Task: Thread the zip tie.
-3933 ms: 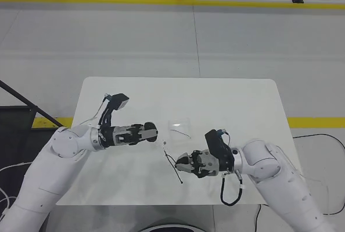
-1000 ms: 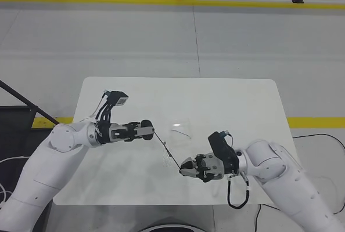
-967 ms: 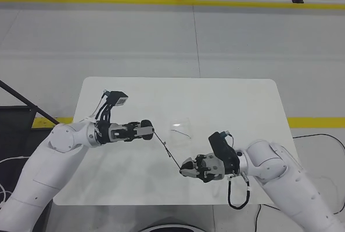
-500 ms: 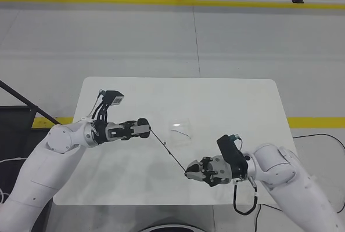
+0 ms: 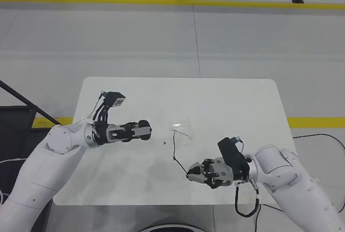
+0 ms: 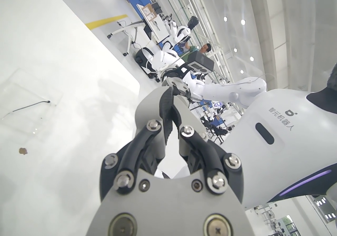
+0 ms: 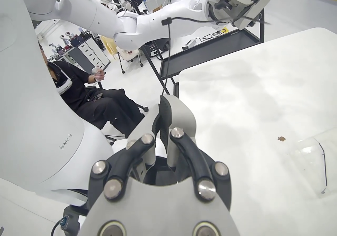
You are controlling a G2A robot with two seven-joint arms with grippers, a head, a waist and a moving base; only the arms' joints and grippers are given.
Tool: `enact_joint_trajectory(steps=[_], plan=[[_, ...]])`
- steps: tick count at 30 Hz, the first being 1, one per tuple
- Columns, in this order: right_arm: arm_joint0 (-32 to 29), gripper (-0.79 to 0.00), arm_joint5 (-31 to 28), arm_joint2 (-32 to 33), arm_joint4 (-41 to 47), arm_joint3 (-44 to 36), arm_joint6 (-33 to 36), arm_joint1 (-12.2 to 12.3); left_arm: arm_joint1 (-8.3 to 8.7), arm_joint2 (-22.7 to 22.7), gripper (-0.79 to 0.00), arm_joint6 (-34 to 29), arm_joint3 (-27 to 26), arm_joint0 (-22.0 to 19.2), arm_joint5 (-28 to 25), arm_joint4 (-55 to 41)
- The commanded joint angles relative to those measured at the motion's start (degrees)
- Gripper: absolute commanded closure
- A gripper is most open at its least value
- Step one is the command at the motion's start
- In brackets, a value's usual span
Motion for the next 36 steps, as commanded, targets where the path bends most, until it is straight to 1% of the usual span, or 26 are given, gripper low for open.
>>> enact_joint_trajectory(steps=[1,3,5,6,7,8,10,11,13,14,16,17,19,20,22,23,24,26,36], plan=[[0.5,0.000,0.0,-0.2,-1.4,0.3,-0.6,-0.1,0.03,0.2,-0.043,0.1,-0.2,0.0,-0.1,0.5],[0.7,0.000,0.0,0.2,-3.4,0.8,-1.5,-0.1,0.05,0.2,-0.222,0.3,-0.1,0.0,-0.3,0.7],[0.6,0.000,0.0,1.1,-7.1,1.4,-3.3,-0.1,0.05,0.1,-0.345,0.6,0.1,0.0,-0.6,0.5],[0.4,0.000,0.0,1.5,-8.3,1.7,-3.9,-0.1,0.05,0.0,-0.391,0.7,0.3,0.0,-0.7,0.3],[0.2,0.000,0.8,2.0,-10.2,1.8,-4.8,-0.2,0.04,-0.1,-0.653,0.8,0.7,0.0,-0.8,-0.1],[-0.1,0.000,2.6,2.5,-12.6,1.1,-5.8,-0.2,0.02,-0.4,-0.785,1.0,1.3,0.0,-0.9,-0.7],[-0.5,0.000,5.7,3.1,-15.8,0.0,-6.7,-0.3,-0.02,-0.7,-0.785,1.4,2.2,0.1,-1.2,-1.2],[-0.9,0.000,9.2,3.8,-18.7,-1.1,-7.2,-0.3,-0.05,-1.1,-0.785,2.3,2.9,0.2,-1.1,-1.0],[-1.4,0.000,13.7,4.4,-22.7,-2.9,-7.5,-0.3,-0.12,-1.5,-0.785,3.8,3.2,0.3,-0.8,-0.3],[-1.8,0.000,17.2,4.6,-25.6,-4.6,-7.4,-0.4,-0.16,-1.7,-0.785,5.2,3.3,0.6,-0.4,0.4],[-2.1,0.000,22.3,4.9,-29.4,-6.7,-6.8,-0.4,-0.21,-2.0,-0.785,6.8,3.2,0.8,0.1,1.6],[-2.3,0.000,26.4,4.9,-32.7,-8.5,-5.6,-0.4,-0.27,-2.0,-0.785,7.7,2.9,1.1,0.3,2.4],[-2.5,0.000,31.0,4.4,-36.3,-10.8,-3.4,-0.5,-0.34,-2.2,-0.785,8.8,2.6,1.4,0.7,3.3],[-2.3,0.000,34.5,4.0,-39.1,-12.4,-1.3,-0.6,-0.39,-2.3,-0.785,10.0,2.5,1.6,1.0,4.5],[-2.1,0.000,38.9,3.4,-42.4,-14.0,1.3,-0.8,-0.48,-2.3,-0.785,11.4,2.1,1.9,1.2,5.9],[-1.8,0.000,41.2,2.4,-44.7,-15.1,3.9,-0.9,-0.56,-2.4,-0.785,12.8,1.8,2.1,1.3,6.8],[-1.5,0.000,40.9,1.3,-44.8,-15.8,5.9,-1.1,-0.63,-2.4,-0.785,13.5,1.5,2.3,1.3,7.3],[-0.3,0.000,41.0,0.6,-43.4,-15.9,7.8,-1.4,-0.76,-2.2,-0.785,13.8,1.1,2.6,1.7,7.2],[-0.3,0.000,41.0,0.6,-43.4,-15.9,7.8,-1.4,-0.90,-2.1,-0.785,13.9,1.1,2.6,2.1,6.9]])
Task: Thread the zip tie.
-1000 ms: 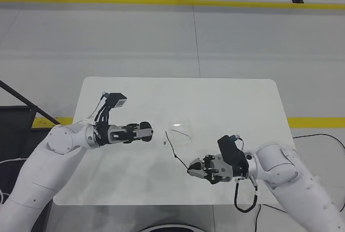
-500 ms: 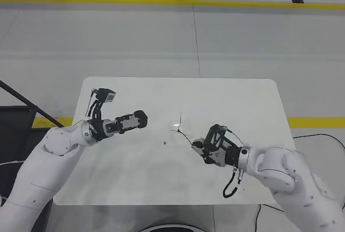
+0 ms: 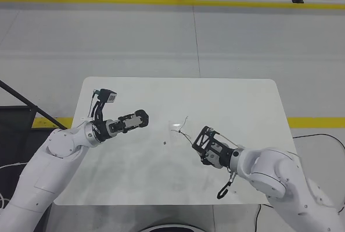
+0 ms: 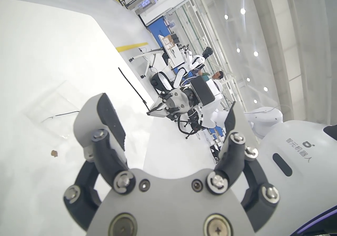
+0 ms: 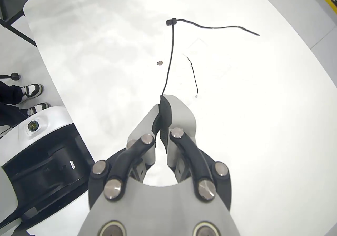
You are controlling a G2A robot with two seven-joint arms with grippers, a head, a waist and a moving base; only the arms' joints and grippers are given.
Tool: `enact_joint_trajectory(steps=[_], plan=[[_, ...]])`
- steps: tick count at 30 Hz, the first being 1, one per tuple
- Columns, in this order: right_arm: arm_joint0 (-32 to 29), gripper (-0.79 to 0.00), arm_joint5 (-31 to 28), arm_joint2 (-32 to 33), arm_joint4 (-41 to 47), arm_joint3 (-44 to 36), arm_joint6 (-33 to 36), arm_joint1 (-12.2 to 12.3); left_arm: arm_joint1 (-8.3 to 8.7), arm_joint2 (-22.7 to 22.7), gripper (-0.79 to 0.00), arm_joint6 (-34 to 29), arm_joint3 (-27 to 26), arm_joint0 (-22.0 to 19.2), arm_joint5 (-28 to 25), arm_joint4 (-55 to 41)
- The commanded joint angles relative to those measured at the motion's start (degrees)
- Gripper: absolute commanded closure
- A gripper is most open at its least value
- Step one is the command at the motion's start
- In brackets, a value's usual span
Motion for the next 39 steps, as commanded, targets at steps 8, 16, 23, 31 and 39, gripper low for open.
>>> enact_joint_trajectory(steps=[8,16,23,31,39], plan=[[1.4,0.000,4.7,-4.9,-10.1,-3.3,8.0,-0.8,-0.20,-0.1,-0.785,3.6,-1.5,0.9,2.3,3.4],[14.0,0.000,8.8,-15.6,-10.2,-0.2,24.0,-5.1,-0.53,-1.9,-0.785,10.2,-2.1,2.6,5.3,3.6],[26.8,0.000,12.6,-23.3,-3.0,10.2,33.5,-10.5,-0.65,-3.3,-0.785,9.3,-2.1,3.1,5.8,2.4],[36.9,0.000,17.0,-30.7,2.7,24.1,37.1,-16.5,-0.80,-3.5,-0.785,9.0,-2.1,3.1,6.1,1.8],[41.9,0.000,18.9,-36.0,6.2,33.2,37.1,-20.5,-0.80,-3.5,-0.785,9.0,-2.1,3.1,6.1,1.8]])
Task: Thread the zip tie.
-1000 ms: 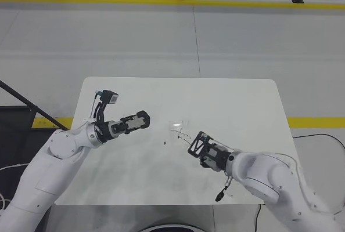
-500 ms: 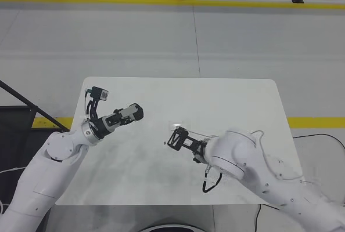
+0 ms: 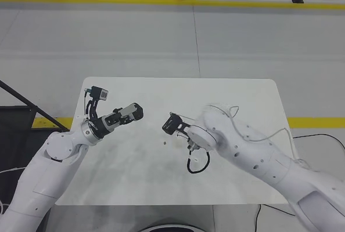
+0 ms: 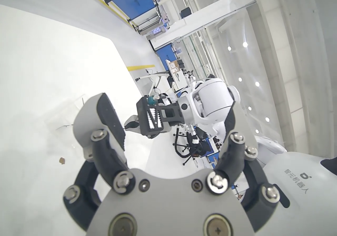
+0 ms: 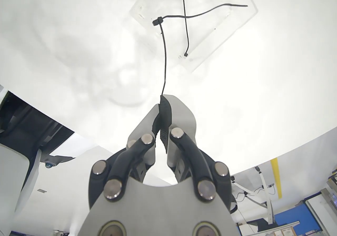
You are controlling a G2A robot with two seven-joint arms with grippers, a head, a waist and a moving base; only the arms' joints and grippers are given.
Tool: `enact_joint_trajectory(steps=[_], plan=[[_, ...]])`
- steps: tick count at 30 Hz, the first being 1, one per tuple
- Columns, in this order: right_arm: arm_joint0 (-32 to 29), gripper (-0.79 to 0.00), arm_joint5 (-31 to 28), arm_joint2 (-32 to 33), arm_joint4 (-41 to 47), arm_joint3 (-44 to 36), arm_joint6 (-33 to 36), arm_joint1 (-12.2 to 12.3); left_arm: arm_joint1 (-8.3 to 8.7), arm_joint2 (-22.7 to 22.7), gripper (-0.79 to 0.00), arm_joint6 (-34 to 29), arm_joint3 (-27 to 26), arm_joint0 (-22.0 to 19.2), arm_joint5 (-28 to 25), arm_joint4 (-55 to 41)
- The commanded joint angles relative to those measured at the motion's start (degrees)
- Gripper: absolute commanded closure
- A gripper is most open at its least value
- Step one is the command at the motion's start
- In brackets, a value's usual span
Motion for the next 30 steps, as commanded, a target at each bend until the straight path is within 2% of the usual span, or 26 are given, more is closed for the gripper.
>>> enact_joint_trajectory(steps=[1,10,13,15,19,20,22,30], plan=[[0.7,0.000,-0.1,-1.0,0.8,1.6,0.0,-0.7,0.00,0.0,-0.785,0.0,0.0,0.0,0.0,0.0],[3.6,0.000,0.2,-4.5,2.9,6.7,0.0,-3.6,0.00,0.0,-0.785,0.0,0.0,0.0,0.0,0.0],[4.2,-0.095,0.3,-5.0,3.1,7.7,0.0,-4.3,0.00,0.0,-0.785,0.0,0.0,0.0,0.0,0.0],[4.3,0.000,1.4,-4.8,2.7,7.9,-0.1,-4.6,0.00,0.0,-0.785,0.0,0.0,0.0,0.0,0.0],[4.3,0.000,1.6,-4.7,2.0,8.3,0.0,-5.2,0.00,0.0,-0.785,0.0,0.0,0.0,0.0,0.0],[4.2,-0.015,1.5,-4.7,2.0,8.5,0.0,-5.3,0.00,0.0,-0.785,0.0,0.0,0.0,0.0,0.0],[4.3,-0.095,1.3,-4.8,1.9,8.8,0.0,-5.6,0.00,0.0,-0.785,0.0,0.0,0.0,0.0,0.0],[4.9,-0.163,1.2,-5.7,2.1,10.1,0.0,-6.8,0.00,0.0,-0.785,0.0,0.0,0.0,0.0,0.0]])
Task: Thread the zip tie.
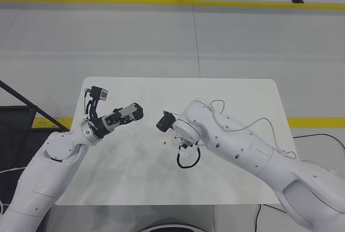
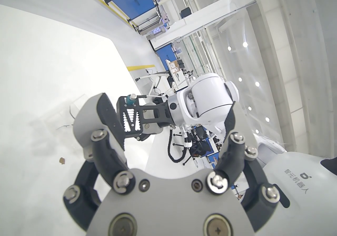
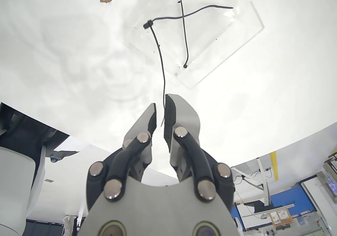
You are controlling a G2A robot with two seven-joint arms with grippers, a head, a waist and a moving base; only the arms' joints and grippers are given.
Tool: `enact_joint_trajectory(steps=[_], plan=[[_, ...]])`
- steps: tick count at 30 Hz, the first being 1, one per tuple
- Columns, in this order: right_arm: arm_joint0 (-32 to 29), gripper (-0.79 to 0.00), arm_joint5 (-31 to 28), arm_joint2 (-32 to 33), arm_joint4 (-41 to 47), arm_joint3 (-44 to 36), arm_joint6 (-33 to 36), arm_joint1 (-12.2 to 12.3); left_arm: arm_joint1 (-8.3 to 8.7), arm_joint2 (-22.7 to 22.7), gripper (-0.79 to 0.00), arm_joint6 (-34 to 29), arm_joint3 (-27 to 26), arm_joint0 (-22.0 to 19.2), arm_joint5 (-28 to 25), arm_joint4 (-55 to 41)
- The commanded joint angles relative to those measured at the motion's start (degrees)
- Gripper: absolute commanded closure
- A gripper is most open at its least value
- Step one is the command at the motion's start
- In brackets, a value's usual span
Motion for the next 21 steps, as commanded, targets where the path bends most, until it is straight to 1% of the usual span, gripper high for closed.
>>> enact_joint_trajectory(steps=[1,7,11,12,14,18,19,21], plan=[[0.1,-0.166,0.0,-0.2,0.0,0.1,0.0,-0.2,0.00,0.0,-0.785,0.0,0.0,0.0,0.0,0.0],[0.3,-0.209,0.3,-0.6,-0.4,-0.5,0.0,-0.5,0.00,0.0,-0.785,0.0,0.0,0.0,0.0,0.0],[-0.3,-0.289,1.9,-0.5,-2.1,-3.5,0.0,-0.1,0.00,0.0,-0.785,0.0,0.0,0.0,0.0,0.0],[-0.5,-0.351,2.3,-0.4,-2.5,-4.2,0.0,0.1,0.00,0.0,-0.785,0.0,0.0,0.0,0.0,0.0],[-1.6,-0.416,3.9,0.2,-4.3,-7.2,0.0,1.0,0.00,0.0,-0.785,0.0,0.0,0.0,0.0,0.0],[-4.2,-0.496,6.4,1.5,-7.7,-12.5,0.0,3.4,0.00,0.0,-0.785,0.0,0.0,0.0,0.0,0.0],[-5.4,-0.570,7.2,2.1,-9.3,-14.7,0.0,4.4,0.00,0.0,-0.785,0.0,0.0,0.0,0.0,0.0],[-7.0,-0.686,8.0,3.0,-11.7,-18.0,0.0,5.8,0.00,0.0,-0.785,0.0,0.0,0.0,0.0,0.0]])
